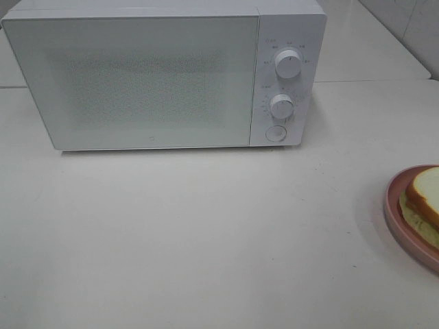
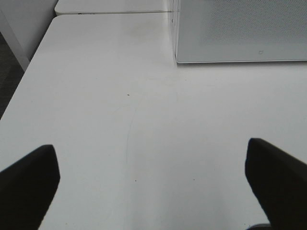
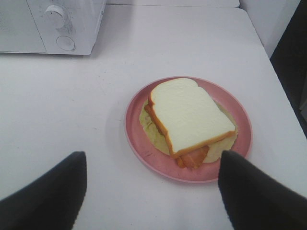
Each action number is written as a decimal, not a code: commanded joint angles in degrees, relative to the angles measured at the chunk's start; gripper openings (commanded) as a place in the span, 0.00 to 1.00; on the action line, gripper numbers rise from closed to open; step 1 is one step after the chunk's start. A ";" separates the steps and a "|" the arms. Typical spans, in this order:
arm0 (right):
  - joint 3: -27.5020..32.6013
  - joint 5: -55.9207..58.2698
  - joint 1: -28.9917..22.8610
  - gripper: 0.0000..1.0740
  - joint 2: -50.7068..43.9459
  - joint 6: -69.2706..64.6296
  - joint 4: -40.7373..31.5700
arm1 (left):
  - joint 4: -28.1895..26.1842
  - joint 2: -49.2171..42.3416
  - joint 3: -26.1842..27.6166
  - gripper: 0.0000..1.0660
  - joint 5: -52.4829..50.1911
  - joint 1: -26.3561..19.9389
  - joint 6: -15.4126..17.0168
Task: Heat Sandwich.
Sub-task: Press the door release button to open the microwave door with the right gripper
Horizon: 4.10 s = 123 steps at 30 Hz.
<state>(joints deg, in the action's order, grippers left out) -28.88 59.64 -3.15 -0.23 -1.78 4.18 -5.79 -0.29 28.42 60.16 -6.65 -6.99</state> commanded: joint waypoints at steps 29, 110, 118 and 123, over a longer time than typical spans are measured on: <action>0.11 -0.23 0.40 0.69 -1.03 0.34 -0.17 | -0.46 -1.26 -0.17 0.92 -0.69 -0.23 0.29; -1.43 -4.41 0.40 0.71 -0.63 -0.52 0.23 | -0.46 -1.26 -0.17 0.92 -0.69 -0.23 0.29; -0.80 -15.53 0.40 0.71 5.73 0.00 0.40 | -0.46 -1.26 -0.17 0.92 -0.69 -0.23 0.29; -0.11 -23.43 0.40 0.71 11.92 0.06 -0.80 | -0.46 -1.26 -0.17 0.92 -0.69 -0.23 0.29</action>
<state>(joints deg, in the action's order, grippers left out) -29.34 41.20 -3.15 8.88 -2.46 4.18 -5.79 -0.29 28.42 60.16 -6.65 -6.99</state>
